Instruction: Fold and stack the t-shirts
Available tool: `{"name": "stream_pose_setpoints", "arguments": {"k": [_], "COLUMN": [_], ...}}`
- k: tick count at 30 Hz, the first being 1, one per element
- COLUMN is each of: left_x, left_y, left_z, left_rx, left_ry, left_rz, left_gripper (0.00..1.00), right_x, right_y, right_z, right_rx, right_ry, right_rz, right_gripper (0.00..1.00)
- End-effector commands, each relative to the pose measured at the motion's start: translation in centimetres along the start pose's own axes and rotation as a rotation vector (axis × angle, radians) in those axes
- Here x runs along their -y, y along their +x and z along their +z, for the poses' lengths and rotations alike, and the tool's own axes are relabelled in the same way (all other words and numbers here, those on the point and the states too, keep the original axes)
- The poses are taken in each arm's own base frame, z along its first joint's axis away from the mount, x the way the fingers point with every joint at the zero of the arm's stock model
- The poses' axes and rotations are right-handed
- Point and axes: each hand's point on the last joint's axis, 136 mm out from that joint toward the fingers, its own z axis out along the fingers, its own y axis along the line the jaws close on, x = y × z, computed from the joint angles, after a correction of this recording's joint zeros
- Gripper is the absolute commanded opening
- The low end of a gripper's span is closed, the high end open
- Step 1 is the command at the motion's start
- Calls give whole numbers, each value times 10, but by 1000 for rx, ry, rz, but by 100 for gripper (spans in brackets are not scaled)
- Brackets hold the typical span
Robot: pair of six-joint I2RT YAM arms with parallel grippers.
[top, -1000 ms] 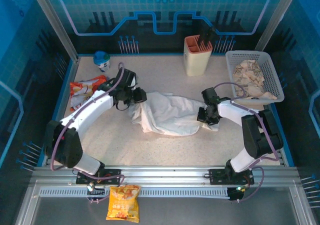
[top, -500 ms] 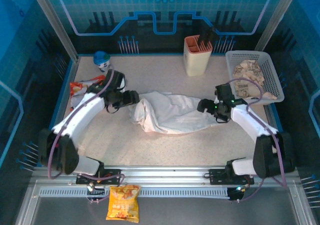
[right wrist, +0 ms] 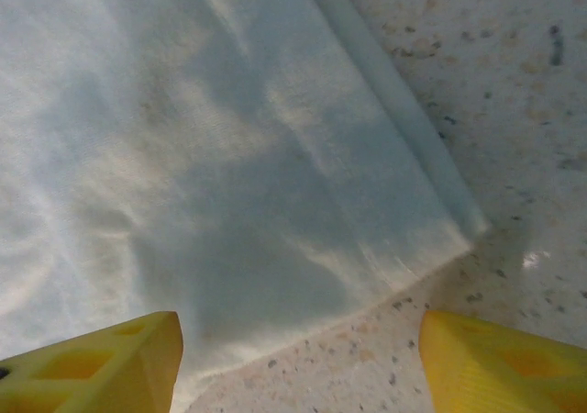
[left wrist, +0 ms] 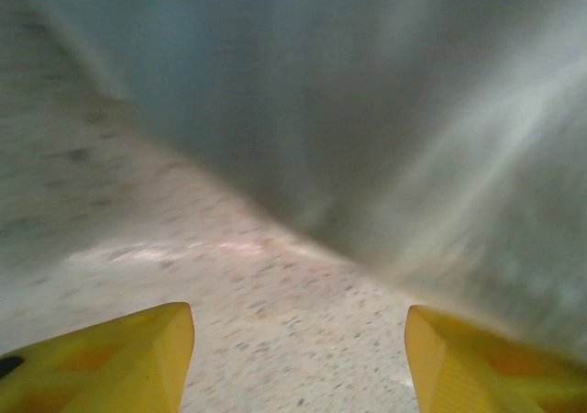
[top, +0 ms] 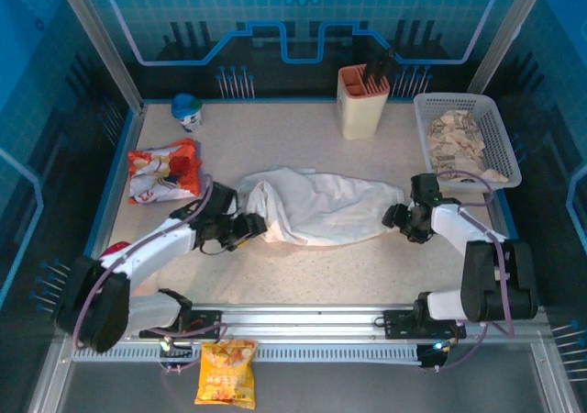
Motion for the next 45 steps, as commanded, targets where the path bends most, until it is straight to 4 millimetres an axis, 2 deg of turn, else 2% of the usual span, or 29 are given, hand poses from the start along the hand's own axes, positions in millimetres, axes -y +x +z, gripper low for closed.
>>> {"name": "stream_pose_setpoints", "arguments": {"k": [1,2,4,5,9,12,14,16,18,21,24,26,28,31,34,37,42,45], "left_x": [34,34,35,37,42,57,71,85,100,117,131,139,141,132,123,105,77,70], "left_y": [-11,-11,-13,-16,-29,-47,-59,-74,-84,-92,-95,-94,-92,-92,-84,-72,-57,-51], "left_z": [16,24,36,41,54,47,25,-10,-53,-110,-153,-174,-185,-181,-164,-138,-84,-64], "left_rx": [21,12,4,3,27,52,68,119,157,190,240,256,255,219,150,65,-83,-158], "left_ry": [90,93,100,108,108,134,146,137,117,75,71,88,79,70,88,79,92,106], "left_rz": [-2,-11,-22,-31,-30,-1,30,85,159,251,305,327,350,327,305,269,197,180], "left_gripper": [59,58,55,53,42,24,16,6,1,0,1,4,9,11,13,16,10,10], "right_x": [-9,-11,-13,-14,-20,-27,-33,-40,-50,-63,-72,-76,-77,-73,-69,-69,-61,-64], "right_y": [-7,-7,-8,-9,-18,-29,-35,-42,-50,-62,-72,-74,-75,-74,-66,-49,-20,-12], "right_z": [8,10,11,11,-3,-23,-42,-65,-94,-136,-174,-191,-199,-199,-187,-164,-111,-99], "right_rx": [3,-3,-2,2,49,89,119,159,235,345,440,467,472,437,355,215,-11,-90], "right_ry": [-56,-67,-78,-84,-115,-145,-169,-204,-251,-309,-352,-366,-364,-325,-288,-289,-277,-292], "right_rz": [24,23,28,31,23,7,-11,-32,-63,-88,-94,-99,-105,-116,-135,-148,-152,-142], "right_gripper": [63,51,39,28,3,0,0,0,0,0,0,0,0,0,0,0,0,0]}}
